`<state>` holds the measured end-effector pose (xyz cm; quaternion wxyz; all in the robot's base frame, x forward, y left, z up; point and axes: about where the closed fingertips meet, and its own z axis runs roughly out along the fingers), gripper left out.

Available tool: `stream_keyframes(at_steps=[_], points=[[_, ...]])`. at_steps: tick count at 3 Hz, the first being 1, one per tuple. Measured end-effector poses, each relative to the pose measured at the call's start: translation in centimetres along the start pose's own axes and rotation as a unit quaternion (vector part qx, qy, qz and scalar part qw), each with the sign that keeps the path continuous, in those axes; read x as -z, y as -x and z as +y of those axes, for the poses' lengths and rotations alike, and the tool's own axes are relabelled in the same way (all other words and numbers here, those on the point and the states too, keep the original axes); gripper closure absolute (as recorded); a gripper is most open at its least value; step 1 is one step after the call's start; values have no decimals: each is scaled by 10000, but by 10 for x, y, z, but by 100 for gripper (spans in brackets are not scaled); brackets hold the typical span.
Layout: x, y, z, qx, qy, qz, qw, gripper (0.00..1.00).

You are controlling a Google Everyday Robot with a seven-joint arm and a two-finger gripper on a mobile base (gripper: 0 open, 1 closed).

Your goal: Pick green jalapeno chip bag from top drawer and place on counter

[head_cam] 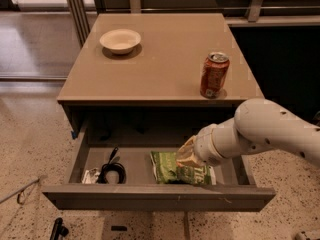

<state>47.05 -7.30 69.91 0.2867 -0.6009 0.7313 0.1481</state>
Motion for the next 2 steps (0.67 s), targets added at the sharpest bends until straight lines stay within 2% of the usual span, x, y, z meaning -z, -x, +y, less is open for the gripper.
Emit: stream_keyframes(at_steps=[2], points=[[-33,-7,2,-8,349,-76,9994,39]])
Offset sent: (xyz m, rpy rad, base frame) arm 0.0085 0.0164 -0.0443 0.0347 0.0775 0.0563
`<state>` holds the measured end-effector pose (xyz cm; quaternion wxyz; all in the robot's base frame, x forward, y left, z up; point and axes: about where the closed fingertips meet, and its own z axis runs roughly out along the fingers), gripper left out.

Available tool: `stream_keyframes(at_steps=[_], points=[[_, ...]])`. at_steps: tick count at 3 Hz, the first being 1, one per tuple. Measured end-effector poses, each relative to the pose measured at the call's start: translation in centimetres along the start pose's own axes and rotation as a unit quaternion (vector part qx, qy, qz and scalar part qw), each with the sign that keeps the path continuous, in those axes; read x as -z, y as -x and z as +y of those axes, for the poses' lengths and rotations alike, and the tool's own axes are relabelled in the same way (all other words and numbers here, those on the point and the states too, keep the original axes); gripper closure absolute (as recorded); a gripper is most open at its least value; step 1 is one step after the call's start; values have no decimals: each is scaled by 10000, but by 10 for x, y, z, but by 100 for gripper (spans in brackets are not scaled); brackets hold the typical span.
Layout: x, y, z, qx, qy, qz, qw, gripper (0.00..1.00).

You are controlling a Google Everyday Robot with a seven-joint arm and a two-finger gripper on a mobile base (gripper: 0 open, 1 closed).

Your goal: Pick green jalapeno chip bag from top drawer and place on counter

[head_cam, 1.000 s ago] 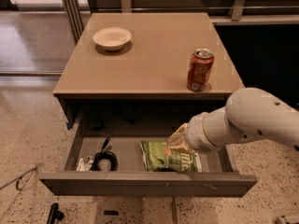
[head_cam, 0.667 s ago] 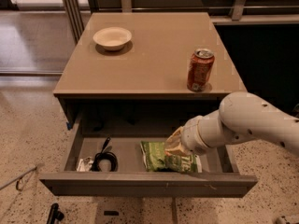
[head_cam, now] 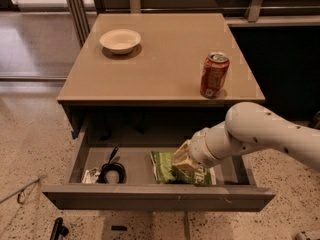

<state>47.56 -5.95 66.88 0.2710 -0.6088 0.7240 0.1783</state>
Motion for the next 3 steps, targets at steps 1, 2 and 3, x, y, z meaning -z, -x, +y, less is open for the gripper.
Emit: stream_keyframes(at_steps=[1,2,3], points=[[-7,-2,-1,-2,80,-14,10000,35],[-17,-3,-5,5,133,-42,9999,23],[-30,-5,-11,2,172,-88,9998,15]])
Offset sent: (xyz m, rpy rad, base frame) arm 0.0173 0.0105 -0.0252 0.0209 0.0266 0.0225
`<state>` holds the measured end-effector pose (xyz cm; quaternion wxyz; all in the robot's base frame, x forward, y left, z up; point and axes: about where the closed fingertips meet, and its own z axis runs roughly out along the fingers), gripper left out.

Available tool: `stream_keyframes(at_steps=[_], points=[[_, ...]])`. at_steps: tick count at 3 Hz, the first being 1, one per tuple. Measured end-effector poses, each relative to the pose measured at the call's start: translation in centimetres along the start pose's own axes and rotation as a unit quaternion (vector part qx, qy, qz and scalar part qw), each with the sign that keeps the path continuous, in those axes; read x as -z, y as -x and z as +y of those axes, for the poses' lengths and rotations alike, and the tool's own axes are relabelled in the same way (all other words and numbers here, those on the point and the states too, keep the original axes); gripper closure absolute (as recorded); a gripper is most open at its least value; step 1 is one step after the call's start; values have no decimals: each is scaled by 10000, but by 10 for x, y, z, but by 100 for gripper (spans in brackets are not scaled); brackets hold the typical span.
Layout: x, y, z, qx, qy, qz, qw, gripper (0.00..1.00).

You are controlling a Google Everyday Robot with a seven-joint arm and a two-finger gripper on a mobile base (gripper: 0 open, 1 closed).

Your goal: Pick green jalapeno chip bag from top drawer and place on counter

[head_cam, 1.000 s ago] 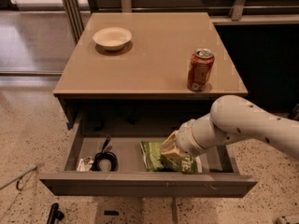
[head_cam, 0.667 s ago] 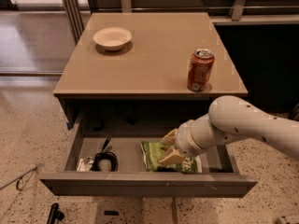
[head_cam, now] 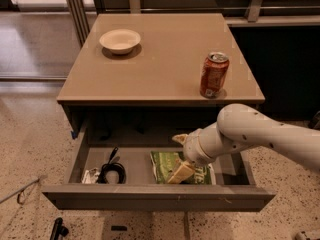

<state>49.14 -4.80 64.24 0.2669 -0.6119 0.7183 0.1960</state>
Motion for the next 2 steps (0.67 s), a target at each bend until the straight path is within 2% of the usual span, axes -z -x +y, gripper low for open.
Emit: stream_keyframes(at_steps=[1,2], points=[[-17,-7,-2,-33,100,16,9999,13],[-31,-16,4,-85,248,95,9996,29]])
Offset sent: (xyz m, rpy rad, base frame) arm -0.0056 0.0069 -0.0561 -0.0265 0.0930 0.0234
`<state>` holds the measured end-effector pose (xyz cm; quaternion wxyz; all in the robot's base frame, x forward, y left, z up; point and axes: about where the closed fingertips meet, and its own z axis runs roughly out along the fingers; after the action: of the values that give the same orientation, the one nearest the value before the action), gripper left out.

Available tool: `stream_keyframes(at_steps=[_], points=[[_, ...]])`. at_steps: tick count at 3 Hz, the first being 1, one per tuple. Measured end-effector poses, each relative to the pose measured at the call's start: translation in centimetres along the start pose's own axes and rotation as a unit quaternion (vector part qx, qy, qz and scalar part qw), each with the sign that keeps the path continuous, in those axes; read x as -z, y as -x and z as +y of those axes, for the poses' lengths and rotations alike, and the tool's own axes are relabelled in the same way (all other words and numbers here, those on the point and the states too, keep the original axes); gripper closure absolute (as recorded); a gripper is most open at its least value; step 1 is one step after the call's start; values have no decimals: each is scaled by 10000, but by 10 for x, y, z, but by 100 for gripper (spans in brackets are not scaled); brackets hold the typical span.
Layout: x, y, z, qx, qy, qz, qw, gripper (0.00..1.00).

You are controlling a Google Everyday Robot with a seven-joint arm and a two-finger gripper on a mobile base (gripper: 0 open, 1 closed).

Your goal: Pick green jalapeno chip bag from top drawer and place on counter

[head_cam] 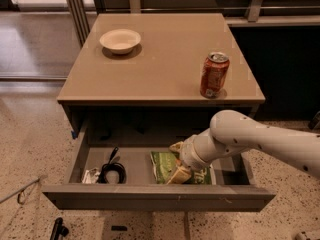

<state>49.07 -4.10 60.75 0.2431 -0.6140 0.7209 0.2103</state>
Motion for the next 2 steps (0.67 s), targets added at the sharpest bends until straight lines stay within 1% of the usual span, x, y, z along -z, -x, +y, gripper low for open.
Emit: stream_keyframes(at_steps=[2], points=[[0,0,0,0,1,0,10000,76]])
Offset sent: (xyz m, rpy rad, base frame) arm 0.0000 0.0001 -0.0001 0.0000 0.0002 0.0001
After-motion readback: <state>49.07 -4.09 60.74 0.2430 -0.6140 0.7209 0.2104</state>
